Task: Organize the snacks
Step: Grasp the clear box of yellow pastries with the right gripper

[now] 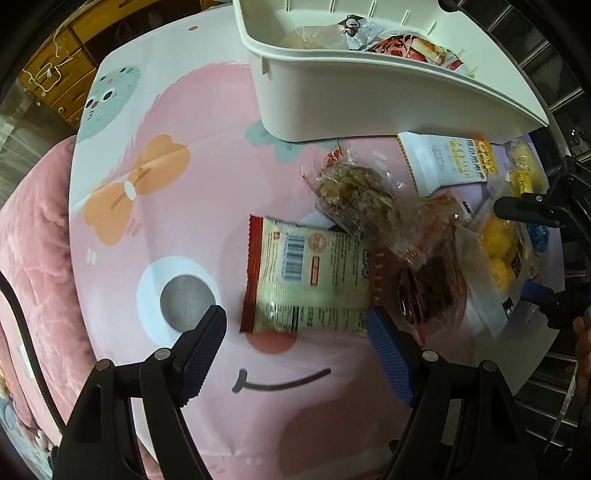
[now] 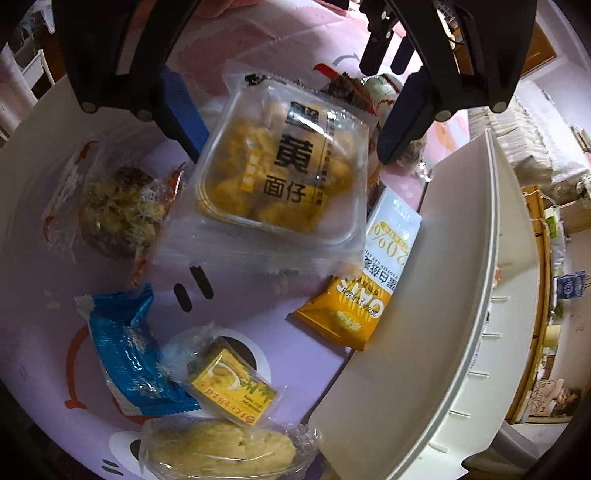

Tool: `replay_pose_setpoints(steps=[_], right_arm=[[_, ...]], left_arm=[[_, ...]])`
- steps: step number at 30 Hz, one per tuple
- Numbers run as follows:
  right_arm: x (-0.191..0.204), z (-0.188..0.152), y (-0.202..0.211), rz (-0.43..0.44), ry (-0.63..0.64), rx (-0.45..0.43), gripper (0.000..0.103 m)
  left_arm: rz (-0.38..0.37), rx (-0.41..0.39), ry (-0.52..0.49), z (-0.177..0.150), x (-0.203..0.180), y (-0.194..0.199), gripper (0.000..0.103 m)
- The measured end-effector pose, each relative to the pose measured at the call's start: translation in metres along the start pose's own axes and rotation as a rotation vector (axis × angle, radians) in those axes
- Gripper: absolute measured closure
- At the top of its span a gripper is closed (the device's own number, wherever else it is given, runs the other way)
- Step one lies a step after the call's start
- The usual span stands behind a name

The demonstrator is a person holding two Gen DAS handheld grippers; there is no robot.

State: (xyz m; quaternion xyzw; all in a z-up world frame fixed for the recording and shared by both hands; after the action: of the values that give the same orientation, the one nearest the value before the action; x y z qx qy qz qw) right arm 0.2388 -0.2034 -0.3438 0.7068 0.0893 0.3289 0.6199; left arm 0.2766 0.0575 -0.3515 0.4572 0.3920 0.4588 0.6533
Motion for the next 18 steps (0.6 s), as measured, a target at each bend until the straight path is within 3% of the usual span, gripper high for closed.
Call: replay_pose_setpoints(steps=[11,18], right_arm=[[0.017,-0.010,-0.015,-0.112,-0.017,-0.071,0.011],[0.031,-0.021,-0.030,-0.152,-0.007,-0.056,0.011]], left_arm=[[-0.017,0.020,-0.034,0.012,0.000,-0.024,0.025],[-0.006,0.009,-0.073,0.021,-0.008,-0.032,0.024]])
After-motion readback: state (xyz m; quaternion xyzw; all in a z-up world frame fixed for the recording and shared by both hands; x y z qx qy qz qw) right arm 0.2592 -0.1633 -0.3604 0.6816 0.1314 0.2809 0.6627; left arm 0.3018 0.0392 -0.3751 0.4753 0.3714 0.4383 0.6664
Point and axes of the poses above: each gripper's, at about its wrist camera, not at the fingertips, and y roughly against the way its jaws point, x to its left, z to its top, the point moved 8 cm from there along -y, roughly the way its jaws point, and after that the axes turned 11 degrees about -x, right-handed, at the moved point
